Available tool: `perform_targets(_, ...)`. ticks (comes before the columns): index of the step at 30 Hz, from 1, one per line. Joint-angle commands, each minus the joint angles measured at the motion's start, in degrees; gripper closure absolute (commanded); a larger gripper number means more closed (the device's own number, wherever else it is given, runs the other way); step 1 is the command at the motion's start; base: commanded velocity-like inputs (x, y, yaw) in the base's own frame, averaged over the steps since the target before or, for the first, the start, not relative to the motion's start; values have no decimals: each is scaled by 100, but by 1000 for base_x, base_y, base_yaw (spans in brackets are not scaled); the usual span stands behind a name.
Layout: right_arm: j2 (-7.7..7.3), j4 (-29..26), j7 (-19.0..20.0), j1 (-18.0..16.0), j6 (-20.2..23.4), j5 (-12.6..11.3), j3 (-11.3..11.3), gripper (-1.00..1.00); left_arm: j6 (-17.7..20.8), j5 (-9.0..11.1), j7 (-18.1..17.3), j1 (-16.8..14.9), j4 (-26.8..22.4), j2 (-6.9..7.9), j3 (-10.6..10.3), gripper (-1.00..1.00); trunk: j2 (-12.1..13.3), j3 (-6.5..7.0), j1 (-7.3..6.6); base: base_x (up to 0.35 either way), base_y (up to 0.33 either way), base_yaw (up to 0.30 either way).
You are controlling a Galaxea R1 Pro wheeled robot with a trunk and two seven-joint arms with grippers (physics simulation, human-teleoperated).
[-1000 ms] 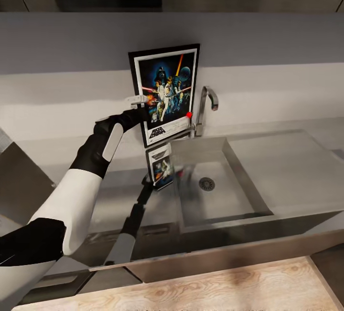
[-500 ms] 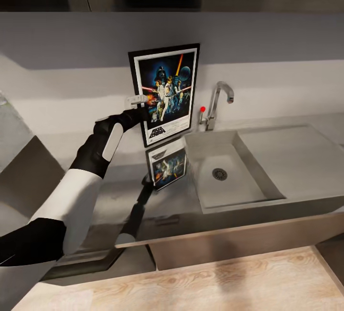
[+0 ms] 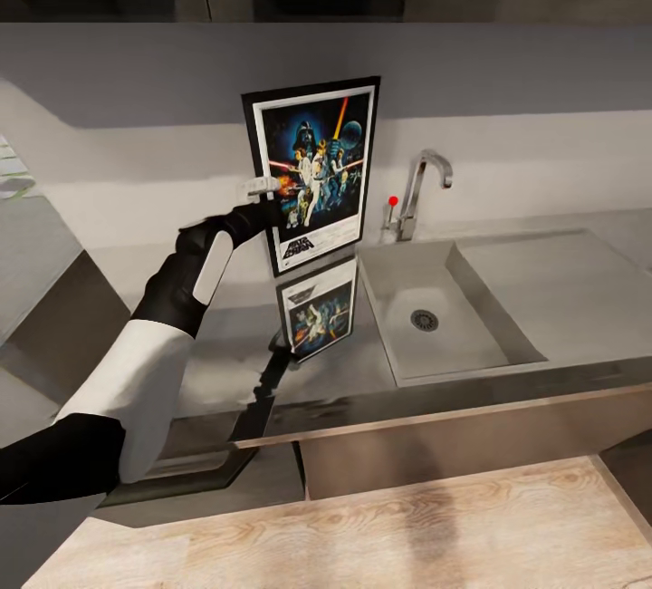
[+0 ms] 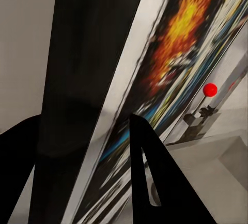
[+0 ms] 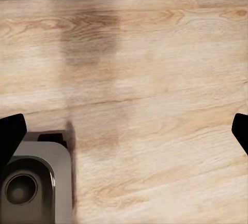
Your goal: Pick up the poster from the kitchen countertop and hang it on one of the wall nails in the kitchen.
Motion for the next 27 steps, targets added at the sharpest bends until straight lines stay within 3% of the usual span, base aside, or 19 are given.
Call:
perform_targets(1, 1, -6, -5, 2, -10, 6, -11, -100, 31, 25, -5, -3, -9, -1, 4, 100, -4, -5, 1, -4, 4, 0)
perform_targets(10, 1, -6, -5, 2, -14, 6, -5, -100, 42, 32, -7, -3, -84, -6, 2, 100, -4, -5, 1, -9, 0, 0)
perform_targets(27, 1, -6, -5, 2, -9, 6, -12, -100, 66, 42, -14, -3, -185, -10, -10, 100, -4, -5, 1, -175, 0, 0)
